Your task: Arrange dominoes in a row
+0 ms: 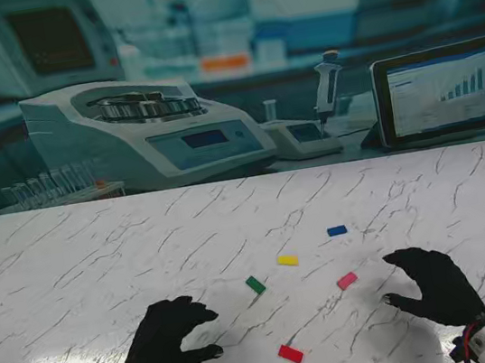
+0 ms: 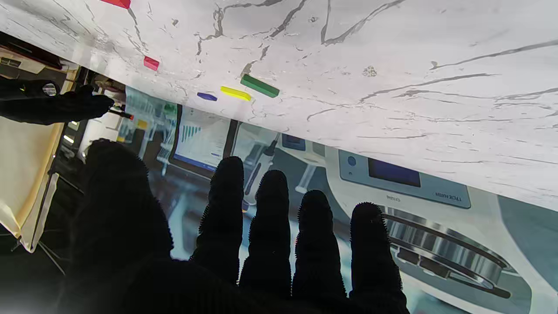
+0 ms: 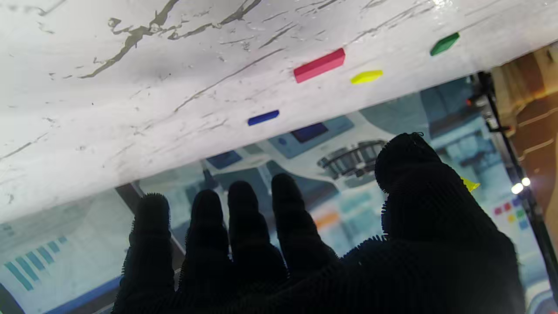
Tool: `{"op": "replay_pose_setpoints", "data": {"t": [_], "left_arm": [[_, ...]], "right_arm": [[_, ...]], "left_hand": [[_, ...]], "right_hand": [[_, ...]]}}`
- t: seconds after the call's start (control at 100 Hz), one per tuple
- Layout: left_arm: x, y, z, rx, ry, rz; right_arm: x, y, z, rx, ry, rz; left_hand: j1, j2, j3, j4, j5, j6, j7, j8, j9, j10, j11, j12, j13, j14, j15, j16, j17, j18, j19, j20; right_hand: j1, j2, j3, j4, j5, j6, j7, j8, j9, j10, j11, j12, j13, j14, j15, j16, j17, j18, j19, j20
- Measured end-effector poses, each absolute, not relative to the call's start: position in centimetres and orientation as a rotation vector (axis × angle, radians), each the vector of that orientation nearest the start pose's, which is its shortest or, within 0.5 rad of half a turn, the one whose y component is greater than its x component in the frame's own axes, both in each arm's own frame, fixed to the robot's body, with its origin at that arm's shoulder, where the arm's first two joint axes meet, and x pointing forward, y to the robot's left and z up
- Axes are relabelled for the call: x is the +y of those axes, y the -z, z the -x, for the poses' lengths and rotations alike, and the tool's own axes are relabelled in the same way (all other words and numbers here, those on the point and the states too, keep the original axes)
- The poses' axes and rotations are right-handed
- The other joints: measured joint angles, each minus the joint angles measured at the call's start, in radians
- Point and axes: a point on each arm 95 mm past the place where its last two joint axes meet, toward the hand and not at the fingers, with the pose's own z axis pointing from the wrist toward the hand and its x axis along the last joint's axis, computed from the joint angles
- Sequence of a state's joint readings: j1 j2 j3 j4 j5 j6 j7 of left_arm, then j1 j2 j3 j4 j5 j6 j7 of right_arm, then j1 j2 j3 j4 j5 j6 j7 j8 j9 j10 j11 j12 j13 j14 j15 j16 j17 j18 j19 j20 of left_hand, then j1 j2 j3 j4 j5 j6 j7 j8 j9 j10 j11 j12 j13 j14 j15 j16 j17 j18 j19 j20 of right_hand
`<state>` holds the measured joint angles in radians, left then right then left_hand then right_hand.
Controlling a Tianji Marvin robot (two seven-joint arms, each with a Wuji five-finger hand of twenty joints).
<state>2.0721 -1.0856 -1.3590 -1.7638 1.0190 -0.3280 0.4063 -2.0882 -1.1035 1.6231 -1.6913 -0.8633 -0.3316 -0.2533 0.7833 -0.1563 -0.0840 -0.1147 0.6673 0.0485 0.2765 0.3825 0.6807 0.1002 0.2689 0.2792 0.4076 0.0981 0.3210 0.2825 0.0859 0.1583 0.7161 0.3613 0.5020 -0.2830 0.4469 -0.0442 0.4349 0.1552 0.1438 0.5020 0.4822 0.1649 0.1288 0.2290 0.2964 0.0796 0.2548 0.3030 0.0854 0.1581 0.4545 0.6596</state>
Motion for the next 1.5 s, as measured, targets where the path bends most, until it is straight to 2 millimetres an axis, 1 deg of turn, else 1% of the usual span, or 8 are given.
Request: {"op": "replay_pose_setpoints", "data": {"t": [0.38, 0.51, 0.6, 0.61, 0.8, 1.06, 1.24, 1.5], "left_arm": [[0.6, 36.7, -24.5, 1.422, 1.842, 1.182], [0.4, 36.7, -24.6, 1.424, 1.845, 1.18], [0.4, 36.7, -24.6, 1.427, 1.845, 1.18], [0.4, 36.7, -24.6, 1.427, 1.845, 1.18], [0.4, 36.7, -24.7, 1.437, 1.841, 1.181], [0.4, 36.5, -24.7, 1.447, 1.834, 1.171], [0.6, 36.4, -24.3, 1.445, 1.829, 1.17], [0.9, 36.4, -24.0, 1.439, 1.819, 1.177]], "right_arm": [[-11.2, 37.1, -26.4, 1.293, -1.59, -1.411], [-11.0, 36.7, -26.4, 1.311, -1.578, -1.39], [-10.8, 36.4, -26.4, 1.326, -1.574, -1.379], [-10.7, 36.4, -26.4, 1.328, -1.574, -1.378], [-9.9, 35.9, -26.5, 1.375, -1.579, -1.349], [-7.3, 35.7, -26.5, 1.492, -1.604, -1.271], [-4.7, 35.6, -26.3, 1.578, -1.652, -1.206], [-1.1, 36.2, -25.7, 1.669, -1.718, -1.16]], "left_hand": [[0.0, 0.0, 0.0, 0.0, 0.0, 0.0, 0.0, 0.0, 0.0, 0.0, 0.0, 0.0, 0.0, 0.0, 0.0, -0.001, 0.001, 0.0, 0.0, 0.0], [0.0, 0.0, 0.0, 0.0, 0.0, 0.0, 0.0, 0.0, 0.0, 0.0, 0.0, 0.0, 0.0, 0.0, 0.0, -0.001, 0.001, 0.0, 0.0, 0.0], [0.0, 0.0, 0.0, 0.0, 0.0, 0.0, 0.0, 0.0, 0.0, 0.0, 0.0, 0.0, 0.0, 0.0, 0.0, -0.001, 0.001, 0.0, 0.0, 0.0], [0.0, 0.0, 0.0, 0.0, 0.0, 0.0, 0.0, 0.0, 0.0, 0.0, 0.0, 0.0, 0.0, 0.0, 0.0, -0.001, 0.001, 0.0, 0.0, 0.0], [0.0, 0.0, 0.0, 0.0, 0.0, 0.0, 0.0, 0.0, 0.0, 0.0, 0.0, 0.0, 0.0, 0.0, 0.0, -0.001, 0.001, 0.0, 0.0, 0.0], [0.0, 0.0, 0.0, 0.0, 0.001, 0.0, 0.005, 0.0, 0.003, 0.0, 0.0, 0.0, 0.0, 0.0, 0.0, -0.001, 0.002, 0.0, 0.0, 0.0], [0.0, 0.0, 0.0, 0.0, 0.001, 0.0, 0.011, 0.0, 0.003, 0.0, 0.0, 0.0, 0.0, 0.0, 0.0, -0.001, 0.002, 0.0, 0.0, 0.0], [0.0, 0.0, 0.0, 0.0, 0.001, 0.001, 0.015, 0.0, 0.008, 0.0, 0.0, 0.0, 0.0, 0.0, 0.0, -0.001, 0.002, 0.0, 0.0, 0.0]], "right_hand": [[0.0, 0.0, 0.0, 0.0, 0.002, 0.0, 0.0, 0.0, 0.0, 0.001, 0.0, 0.0, 0.0, 0.0, 0.0, 0.0, 0.006, 0.0, -0.003, 0.012], [0.0, 0.0, 0.0, 0.0, 0.004, 0.0, 0.0, 0.0, 0.001, 0.005, 0.011, 0.001, 0.003, 0.0, 0.012, 0.0, 0.032, 0.0, -0.002, 0.021], [0.001, 0.0, 0.0, 0.0, 0.004, 0.0, 0.006, 0.0, 0.002, 0.005, 0.021, 0.006, 0.012, 0.0, 0.031, 0.013, 0.047, 0.0, -0.002, 0.024], [0.001, 0.0, 0.0, 0.0, 0.004, 0.0, 0.008, 0.0, 0.002, 0.005, 0.022, 0.012, 0.015, 0.001, 0.044, 0.03, 0.048, 0.0, -0.001, 0.024], [0.001, 0.0, 0.0, 0.0, 0.005, 0.001, 0.02, 0.0, 0.002, 0.005, 0.023, 0.012, 0.029, 0.005, 0.044, 0.03, 0.061, 0.0, -0.001, 0.034], [0.015, -0.011, 0.001, 0.0, 0.005, 0.013, 0.021, 0.0, 0.002, 0.005, 0.023, 0.014, 0.029, 0.005, 0.044, 0.03, 0.062, 0.0, -0.001, 0.034], [0.027, -0.011, 0.001, 0.0, 0.005, 0.013, 0.021, 0.0, 0.002, 0.005, 0.023, 0.014, 0.029, 0.005, 0.044, 0.03, 0.062, 0.0, -0.001, 0.034], [0.03, -0.011, 0.001, 0.0, 0.005, 0.013, 0.021, 0.0, 0.002, 0.005, 0.023, 0.014, 0.029, 0.005, 0.044, 0.03, 0.064, 0.0, -0.001, 0.035]]}}
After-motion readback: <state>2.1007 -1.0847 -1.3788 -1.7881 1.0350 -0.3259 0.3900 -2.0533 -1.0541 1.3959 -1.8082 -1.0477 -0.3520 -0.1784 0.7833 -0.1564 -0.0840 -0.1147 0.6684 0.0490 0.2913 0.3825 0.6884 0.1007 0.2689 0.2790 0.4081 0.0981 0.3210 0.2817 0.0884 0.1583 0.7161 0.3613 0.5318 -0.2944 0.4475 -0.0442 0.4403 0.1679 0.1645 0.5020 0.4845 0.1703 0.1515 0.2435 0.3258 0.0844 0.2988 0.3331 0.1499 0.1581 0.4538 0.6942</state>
